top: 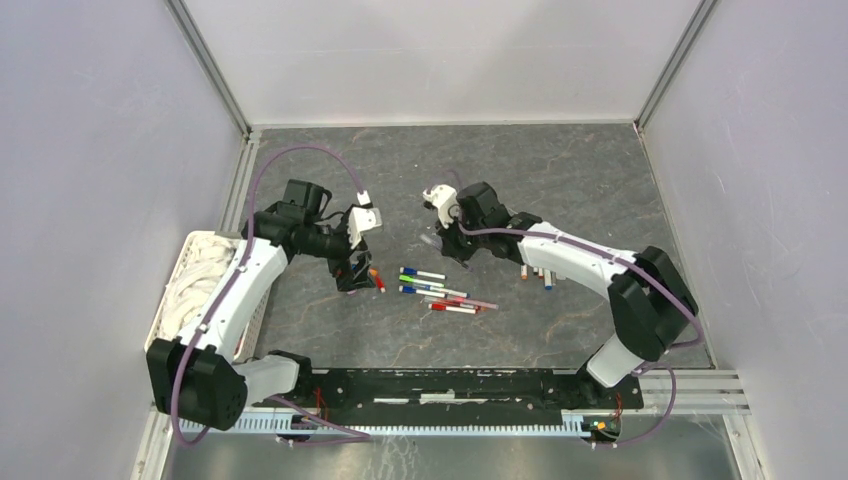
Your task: Open the pen caps
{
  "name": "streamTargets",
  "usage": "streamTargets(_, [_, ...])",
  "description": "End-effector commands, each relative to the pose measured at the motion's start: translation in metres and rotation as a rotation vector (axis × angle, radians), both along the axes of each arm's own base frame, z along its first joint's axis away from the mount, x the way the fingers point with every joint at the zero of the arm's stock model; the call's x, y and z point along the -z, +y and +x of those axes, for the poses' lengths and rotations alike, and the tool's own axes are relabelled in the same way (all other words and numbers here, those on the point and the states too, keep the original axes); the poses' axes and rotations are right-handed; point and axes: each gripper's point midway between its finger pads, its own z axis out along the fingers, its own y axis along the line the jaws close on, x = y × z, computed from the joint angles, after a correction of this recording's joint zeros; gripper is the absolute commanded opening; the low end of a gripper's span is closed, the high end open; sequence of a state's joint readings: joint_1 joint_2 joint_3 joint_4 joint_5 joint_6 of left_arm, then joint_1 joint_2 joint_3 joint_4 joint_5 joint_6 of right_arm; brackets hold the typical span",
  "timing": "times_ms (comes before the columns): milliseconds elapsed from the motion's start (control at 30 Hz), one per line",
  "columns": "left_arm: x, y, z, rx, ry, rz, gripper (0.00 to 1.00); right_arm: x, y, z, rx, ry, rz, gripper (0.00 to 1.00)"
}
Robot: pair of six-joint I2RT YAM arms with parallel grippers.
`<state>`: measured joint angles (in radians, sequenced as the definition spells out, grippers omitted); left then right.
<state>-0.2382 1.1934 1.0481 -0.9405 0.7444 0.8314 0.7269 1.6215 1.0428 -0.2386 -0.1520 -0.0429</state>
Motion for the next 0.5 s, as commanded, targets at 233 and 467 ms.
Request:
streamTargets(233, [0.0, -0.036, -0.009, 0.252, -0.165, -0.024, 1.0, -0.074, 0.061, -0.086, -0.433, 0.283, 0.353, 0.0])
streamTargets(467, [0.003, -0.045, -0.026, 0.333, -0.195, 0.007, 0.96, -0.088, 0.074, -0.109, -0.535, 0.385, 0.456, 0.0])
